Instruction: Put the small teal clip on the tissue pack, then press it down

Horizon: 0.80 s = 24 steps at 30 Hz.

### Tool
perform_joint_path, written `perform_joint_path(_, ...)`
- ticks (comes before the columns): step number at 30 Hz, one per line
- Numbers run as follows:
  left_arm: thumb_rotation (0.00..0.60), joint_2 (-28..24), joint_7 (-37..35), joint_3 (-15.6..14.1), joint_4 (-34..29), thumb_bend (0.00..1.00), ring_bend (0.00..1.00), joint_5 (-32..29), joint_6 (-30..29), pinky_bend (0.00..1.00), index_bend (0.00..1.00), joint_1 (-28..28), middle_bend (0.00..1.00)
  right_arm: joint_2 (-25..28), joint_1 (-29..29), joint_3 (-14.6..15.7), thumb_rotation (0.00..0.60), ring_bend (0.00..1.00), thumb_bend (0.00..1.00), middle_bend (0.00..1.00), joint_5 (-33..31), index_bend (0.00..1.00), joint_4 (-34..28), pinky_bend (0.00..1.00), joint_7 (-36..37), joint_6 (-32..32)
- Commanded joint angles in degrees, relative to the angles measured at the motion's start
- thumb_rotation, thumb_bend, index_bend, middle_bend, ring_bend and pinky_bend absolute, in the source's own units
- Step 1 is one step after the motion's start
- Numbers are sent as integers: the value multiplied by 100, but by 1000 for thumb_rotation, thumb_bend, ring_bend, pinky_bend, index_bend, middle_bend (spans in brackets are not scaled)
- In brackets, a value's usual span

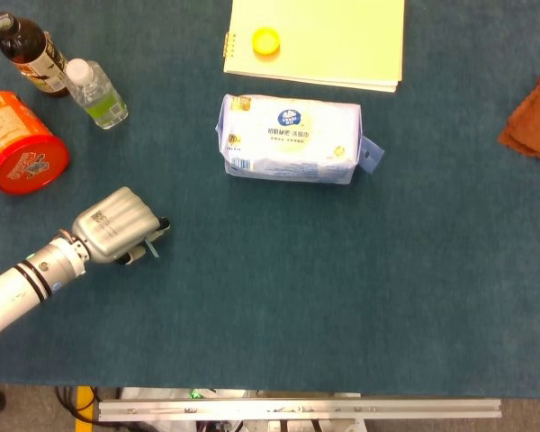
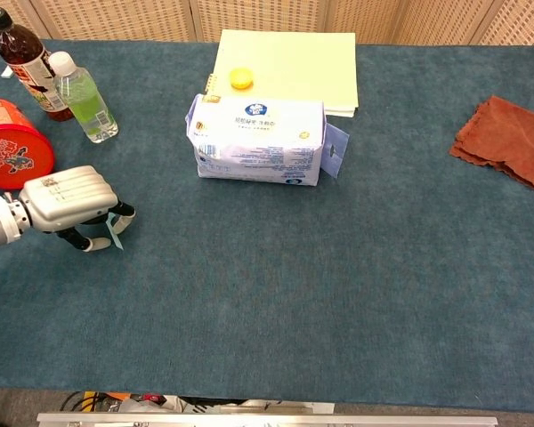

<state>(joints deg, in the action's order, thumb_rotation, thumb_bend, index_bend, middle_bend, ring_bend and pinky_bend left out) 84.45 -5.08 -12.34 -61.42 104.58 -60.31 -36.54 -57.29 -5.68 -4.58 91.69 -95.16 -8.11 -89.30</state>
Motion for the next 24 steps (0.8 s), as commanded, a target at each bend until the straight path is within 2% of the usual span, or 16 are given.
perform_joint_path(1, 600, 20, -5, 3, 11, 283, 999, -7, -12, 822, 523, -8, 1000, 8, 5, 0, 600, 117, 357, 223, 3, 0, -6, 192, -6, -7)
perform_joint_path(24, 600, 57, -6, -32, -30, 283, 1000, -63, -89, 822, 575, -16, 1000, 27, 36, 5, 600, 116, 358, 223, 14, 0, -19, 192, 19, -29)
